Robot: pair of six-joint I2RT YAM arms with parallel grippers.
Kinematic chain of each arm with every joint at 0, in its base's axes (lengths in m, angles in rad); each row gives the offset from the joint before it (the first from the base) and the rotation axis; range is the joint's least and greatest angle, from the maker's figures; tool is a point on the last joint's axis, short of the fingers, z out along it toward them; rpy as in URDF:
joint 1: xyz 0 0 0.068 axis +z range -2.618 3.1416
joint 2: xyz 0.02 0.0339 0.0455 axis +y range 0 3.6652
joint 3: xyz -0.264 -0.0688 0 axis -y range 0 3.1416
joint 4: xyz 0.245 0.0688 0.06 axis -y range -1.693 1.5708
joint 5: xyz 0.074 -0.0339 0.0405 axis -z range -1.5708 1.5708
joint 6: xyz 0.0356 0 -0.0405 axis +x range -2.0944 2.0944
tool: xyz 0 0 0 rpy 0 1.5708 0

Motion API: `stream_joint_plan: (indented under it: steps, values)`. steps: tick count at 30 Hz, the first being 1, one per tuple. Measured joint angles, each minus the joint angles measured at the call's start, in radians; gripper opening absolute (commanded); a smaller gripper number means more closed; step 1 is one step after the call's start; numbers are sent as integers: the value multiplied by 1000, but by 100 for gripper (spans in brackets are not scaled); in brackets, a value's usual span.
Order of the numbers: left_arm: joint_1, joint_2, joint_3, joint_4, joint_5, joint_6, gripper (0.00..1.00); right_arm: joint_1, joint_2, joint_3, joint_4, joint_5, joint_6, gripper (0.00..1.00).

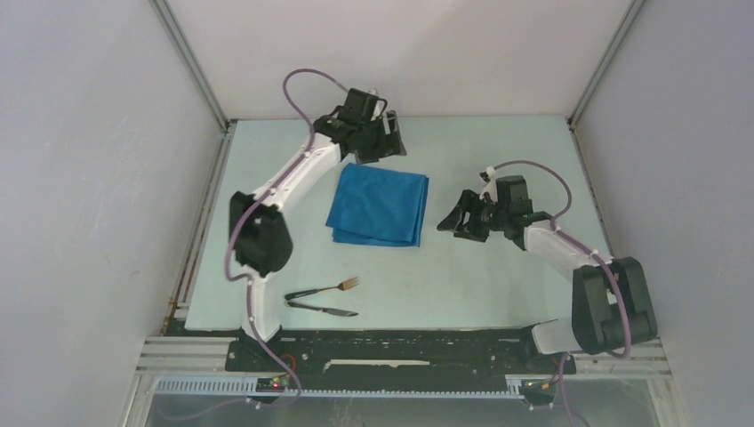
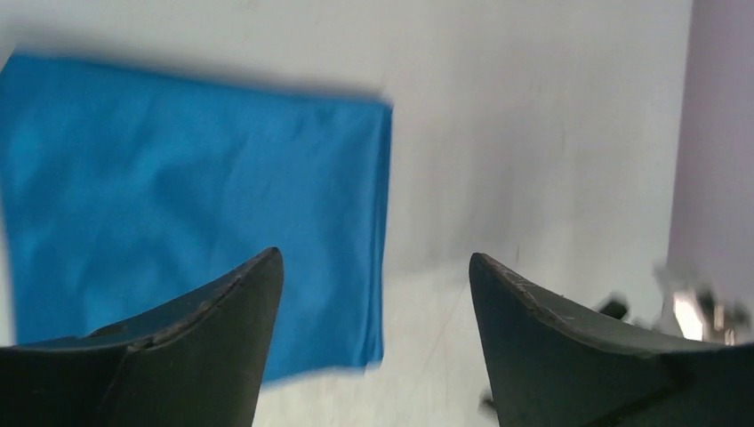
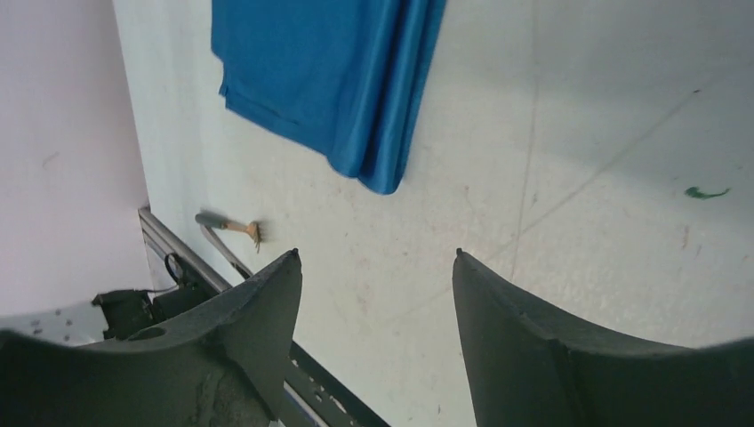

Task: Fold the napkin into a case and place the utensils inside
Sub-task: Turn over the upper triangle folded napkin at the center of the board, then smooth out the lower triangle-folded napkin at the center of the board.

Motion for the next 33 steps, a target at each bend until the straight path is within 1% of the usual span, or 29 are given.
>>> stream_joint_plan:
  steps: [2, 4, 6, 7, 9, 11, 13, 17, 19, 22, 25, 30, 33]
  values:
    - [2, -133, -145, -14, -2, 27, 79, -13, 22, 8, 10, 3, 14, 65]
    - [2, -265, -296, -13, 8, 50, 74, -14, 77, 9, 50, -3, 51, 61]
    - [0, -350, -418, 4, 36, 57, 71, -12, 151, 10, 105, -16, 99, 57]
    - [-5, -367, -456, 14, 45, 58, 68, -12, 198, 16, 136, -25, 126, 55]
    - [-37, -375, -534, 41, 52, 58, 59, -18, 293, 47, 186, -47, 171, 50]
    - [-95, -340, -585, 61, 52, 47, 58, -28, 396, 114, 227, -77, 215, 50]
    - [-163, -285, -609, 80, 40, 40, 58, -39, 480, 185, 290, -98, 258, 49]
    - [-270, -206, -612, 92, -23, 35, 58, -54, 581, 301, 362, -118, 309, 44]
    - [-305, -180, -603, 92, -50, 35, 54, -55, 613, 341, 384, -122, 325, 41]
    - [-317, -143, -570, 86, -83, 34, 47, -58, 639, 359, 403, -130, 338, 40]
    - [-318, -106, -527, 78, -129, 36, 46, -57, 648, 359, 392, -134, 341, 40]
    - [-323, -72, -483, 43, -198, 48, 38, -53, 648, 358, 365, -135, 324, 36]
    - [-327, -45, -448, 27, -216, 54, 38, -48, 640, 341, 340, -135, 303, 36]
